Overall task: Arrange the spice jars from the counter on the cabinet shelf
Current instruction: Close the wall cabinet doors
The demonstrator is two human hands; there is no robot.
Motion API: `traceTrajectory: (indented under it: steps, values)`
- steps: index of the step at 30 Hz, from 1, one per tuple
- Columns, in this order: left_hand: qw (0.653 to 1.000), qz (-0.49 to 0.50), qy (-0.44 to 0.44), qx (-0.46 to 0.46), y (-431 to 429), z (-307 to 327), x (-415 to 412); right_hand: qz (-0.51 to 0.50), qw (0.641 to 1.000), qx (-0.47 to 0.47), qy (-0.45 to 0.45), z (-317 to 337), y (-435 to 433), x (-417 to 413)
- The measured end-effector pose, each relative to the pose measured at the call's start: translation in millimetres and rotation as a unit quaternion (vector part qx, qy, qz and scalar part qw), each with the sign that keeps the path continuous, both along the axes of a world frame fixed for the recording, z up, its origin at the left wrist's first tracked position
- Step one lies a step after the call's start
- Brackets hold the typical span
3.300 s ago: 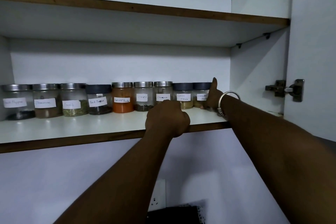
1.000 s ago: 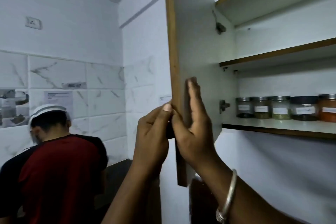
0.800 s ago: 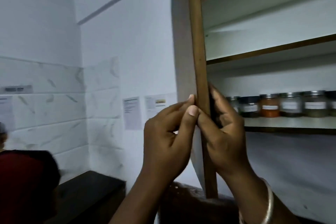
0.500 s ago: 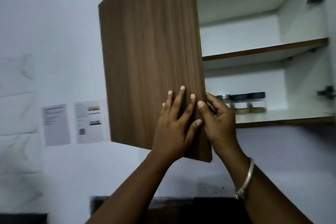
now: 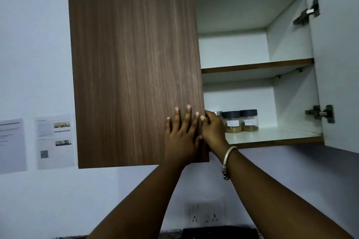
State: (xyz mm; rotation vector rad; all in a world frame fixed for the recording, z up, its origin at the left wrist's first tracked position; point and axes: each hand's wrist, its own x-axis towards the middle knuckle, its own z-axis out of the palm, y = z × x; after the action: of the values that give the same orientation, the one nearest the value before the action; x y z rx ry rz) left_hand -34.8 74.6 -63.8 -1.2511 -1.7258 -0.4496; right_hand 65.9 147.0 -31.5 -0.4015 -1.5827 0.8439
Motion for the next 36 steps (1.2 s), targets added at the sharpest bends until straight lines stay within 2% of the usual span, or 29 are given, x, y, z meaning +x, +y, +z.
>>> traceTrajectory:
  steps: [7, 14, 19, 21, 24, 26, 28, 29, 32, 36]
  values:
    - [0.998, 0.043, 0.0, -0.044, 18.9, 3.5, -13.8, -0.012, 1.0, 0.005, -0.022, 2.8, 25.7, -18.1]
    - [0.999, 0.024, 0.012, -0.021, 26.5, 0.2, -23.6, -0.007, 0.999, 0.035, -0.013, -2.6, 41.3, -25.3]
    - [0.997, 0.038, -0.014, -0.061, 13.1, 10.3, -2.7, -0.003, 0.998, 0.028, -0.06, 5.9, 33.0, -5.4]
    - [0.997, 0.018, -0.043, -0.067, 5.7, 20.0, 12.6, -0.001, 0.996, 0.047, -0.074, 4.2, 20.7, 17.3]
    - [0.991, -0.066, -0.099, -0.06, 1.8, 24.7, 41.3, -0.011, 0.994, 0.095, -0.053, -1.5, 0.0, 55.0]
    - [0.961, -0.218, -0.166, -0.022, 1.1, 19.5, 70.5, -0.026, 0.991, 0.126, -0.033, -7.8, -16.2, 80.6]
    - [0.891, -0.386, -0.238, 0.025, -1.9, 12.7, 108.8, -0.03, 0.99, 0.135, 0.001, -13.7, -32.3, 115.2]
    - [0.861, -0.439, -0.251, 0.044, -4.9, 10.0, 128.5, -0.034, 0.99, 0.138, 0.019, -15.6, -40.7, 134.1]
    - [0.803, -0.54, -0.237, 0.083, -11.4, 7.2, 191.0, -0.081, 0.981, 0.163, 0.062, -22.1, -63.7, 198.1]
    - [0.743, -0.635, -0.201, 0.07, -18.6, 16.7, 277.1, -0.178, 0.951, 0.214, 0.134, -19.8, -91.3, 281.4]
